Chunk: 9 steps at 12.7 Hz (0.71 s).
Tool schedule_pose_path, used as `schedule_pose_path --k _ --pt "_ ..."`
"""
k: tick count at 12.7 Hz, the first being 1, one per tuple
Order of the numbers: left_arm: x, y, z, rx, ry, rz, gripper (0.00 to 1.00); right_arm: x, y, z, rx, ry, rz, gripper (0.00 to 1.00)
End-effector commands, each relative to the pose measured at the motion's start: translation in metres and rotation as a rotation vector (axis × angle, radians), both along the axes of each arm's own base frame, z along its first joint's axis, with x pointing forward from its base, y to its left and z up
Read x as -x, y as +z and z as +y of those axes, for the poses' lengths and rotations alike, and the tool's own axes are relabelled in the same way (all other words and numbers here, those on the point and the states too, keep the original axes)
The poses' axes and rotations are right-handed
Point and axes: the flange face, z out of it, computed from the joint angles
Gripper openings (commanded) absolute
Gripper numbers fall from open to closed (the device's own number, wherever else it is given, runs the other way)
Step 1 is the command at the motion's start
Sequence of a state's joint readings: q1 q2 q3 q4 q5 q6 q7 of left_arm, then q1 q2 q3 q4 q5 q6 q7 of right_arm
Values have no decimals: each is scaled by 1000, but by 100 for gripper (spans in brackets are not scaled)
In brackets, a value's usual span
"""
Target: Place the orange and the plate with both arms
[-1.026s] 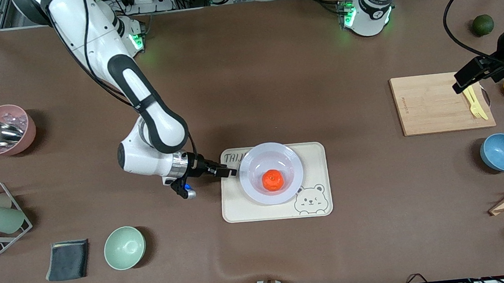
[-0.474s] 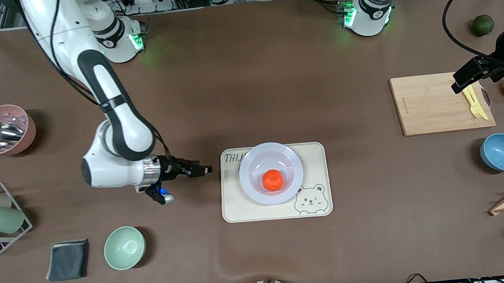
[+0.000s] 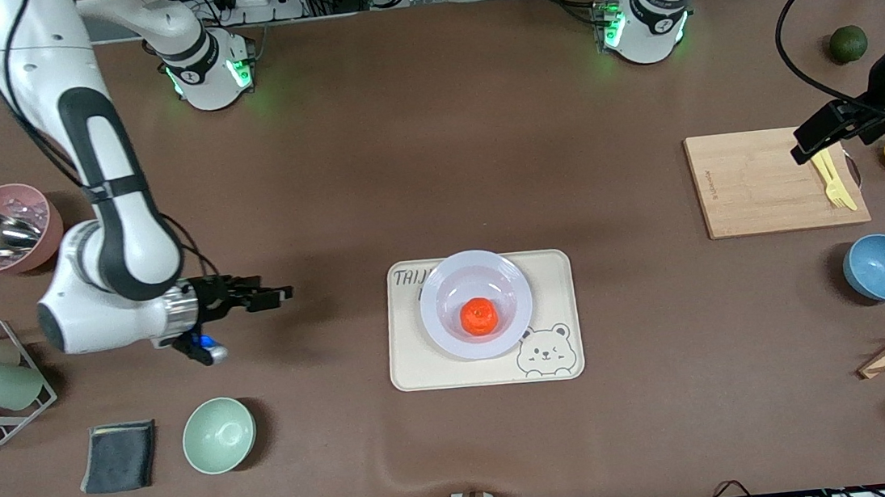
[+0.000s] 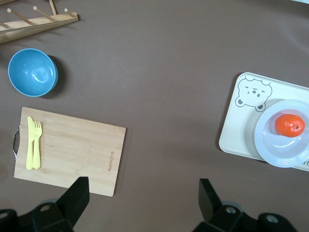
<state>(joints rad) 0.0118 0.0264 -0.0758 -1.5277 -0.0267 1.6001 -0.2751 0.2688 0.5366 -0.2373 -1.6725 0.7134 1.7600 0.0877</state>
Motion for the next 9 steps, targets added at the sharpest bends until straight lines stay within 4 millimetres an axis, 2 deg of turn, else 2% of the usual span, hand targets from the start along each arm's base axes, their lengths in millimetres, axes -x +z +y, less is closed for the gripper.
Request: schedule_pose_path --k 1,2,4,7,9 --pt "5 4 0 17 -15 0 100 -5 26 -42 50 54 -12 100" --pt "6 5 -1 17 -17 -1 100 -5 29 -63 86 82 -23 100" --pt "8 6 2 17 -12 -1 100 0 40 -88 156 184 -36 100" --pt "8 10 3 17 -12 -9 100 6 83 -127 250 212 -86 100" --pt "9 11 4 17 -13 -10 100 12 105 -142 254 250 -112 100"
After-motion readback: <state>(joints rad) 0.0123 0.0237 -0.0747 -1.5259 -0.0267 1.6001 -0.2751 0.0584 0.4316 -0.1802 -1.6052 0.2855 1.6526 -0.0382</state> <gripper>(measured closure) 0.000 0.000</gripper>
